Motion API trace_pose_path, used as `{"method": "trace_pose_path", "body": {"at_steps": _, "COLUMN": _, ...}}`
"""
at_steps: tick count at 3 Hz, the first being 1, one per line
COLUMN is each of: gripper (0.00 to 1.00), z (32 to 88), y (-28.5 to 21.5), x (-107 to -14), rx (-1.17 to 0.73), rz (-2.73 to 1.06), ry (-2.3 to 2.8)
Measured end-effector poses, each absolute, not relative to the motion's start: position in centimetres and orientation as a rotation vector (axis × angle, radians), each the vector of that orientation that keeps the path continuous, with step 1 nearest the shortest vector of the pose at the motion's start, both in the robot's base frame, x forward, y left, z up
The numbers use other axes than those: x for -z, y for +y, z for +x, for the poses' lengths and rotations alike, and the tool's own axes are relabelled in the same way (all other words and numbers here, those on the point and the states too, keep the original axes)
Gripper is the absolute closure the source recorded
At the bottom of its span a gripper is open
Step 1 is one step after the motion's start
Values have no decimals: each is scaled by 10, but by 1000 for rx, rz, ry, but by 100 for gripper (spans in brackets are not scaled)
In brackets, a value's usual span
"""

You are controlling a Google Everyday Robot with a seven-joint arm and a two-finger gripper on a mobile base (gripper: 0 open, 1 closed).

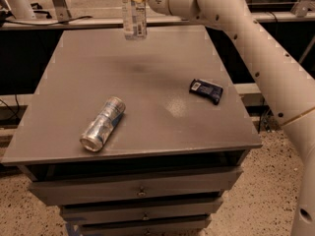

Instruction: Place blue plastic bottle upright

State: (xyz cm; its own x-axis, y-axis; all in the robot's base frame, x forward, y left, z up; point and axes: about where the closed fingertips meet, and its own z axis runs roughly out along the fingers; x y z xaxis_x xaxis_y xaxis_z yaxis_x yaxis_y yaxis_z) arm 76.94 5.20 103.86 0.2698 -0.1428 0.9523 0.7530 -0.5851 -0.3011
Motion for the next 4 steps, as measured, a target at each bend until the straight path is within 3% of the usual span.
{"method": "trace_pose_path", "body": {"at_steps": 4, "gripper": 100, "z": 742, "y": 38, "x": -1007, "rx": 1475, "rz": -1540, "ry": -1139}}
